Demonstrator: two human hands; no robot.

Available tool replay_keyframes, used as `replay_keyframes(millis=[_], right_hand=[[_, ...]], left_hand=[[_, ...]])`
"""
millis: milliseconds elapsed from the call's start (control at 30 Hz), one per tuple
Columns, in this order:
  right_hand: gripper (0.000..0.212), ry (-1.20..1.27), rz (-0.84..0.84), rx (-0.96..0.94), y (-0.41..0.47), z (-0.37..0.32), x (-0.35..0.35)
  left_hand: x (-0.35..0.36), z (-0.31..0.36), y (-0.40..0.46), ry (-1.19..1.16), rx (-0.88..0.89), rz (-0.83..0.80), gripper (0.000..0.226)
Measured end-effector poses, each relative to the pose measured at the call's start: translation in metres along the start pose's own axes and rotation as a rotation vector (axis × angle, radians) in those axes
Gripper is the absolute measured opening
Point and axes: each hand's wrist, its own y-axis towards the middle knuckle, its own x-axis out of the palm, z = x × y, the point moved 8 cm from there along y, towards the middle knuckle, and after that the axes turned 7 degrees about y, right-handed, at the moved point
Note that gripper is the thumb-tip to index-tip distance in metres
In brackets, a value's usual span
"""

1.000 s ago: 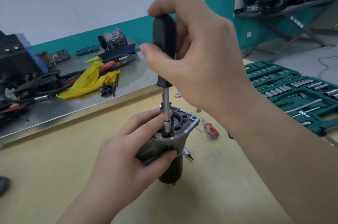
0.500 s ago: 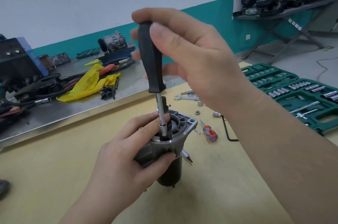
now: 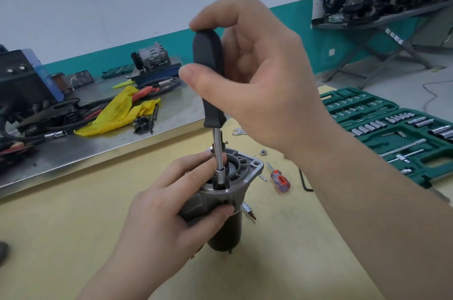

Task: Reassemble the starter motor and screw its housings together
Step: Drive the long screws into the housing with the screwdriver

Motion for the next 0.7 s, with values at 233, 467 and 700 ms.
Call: replay_keyframes(millis=[233,467,700], right_hand=[[0.024,0.32,-0.098,0.152,0.0,0.011,0.013],[0.029,-0.149,0.08,0.008,-0.002,0.007,0.005],[0.033,-0.048,-0.004,0.029,0.0,0.0,0.003]], left_hand=[[-0.001,0.001,0.0,-0.015,-0.003,0.003,0.064],[0.0,0.001,0.0,-0.025,-0.003,0.005,0.061],[-0.001,0.001,-0.001,-0.028,-0.004,0.002,0.063]])
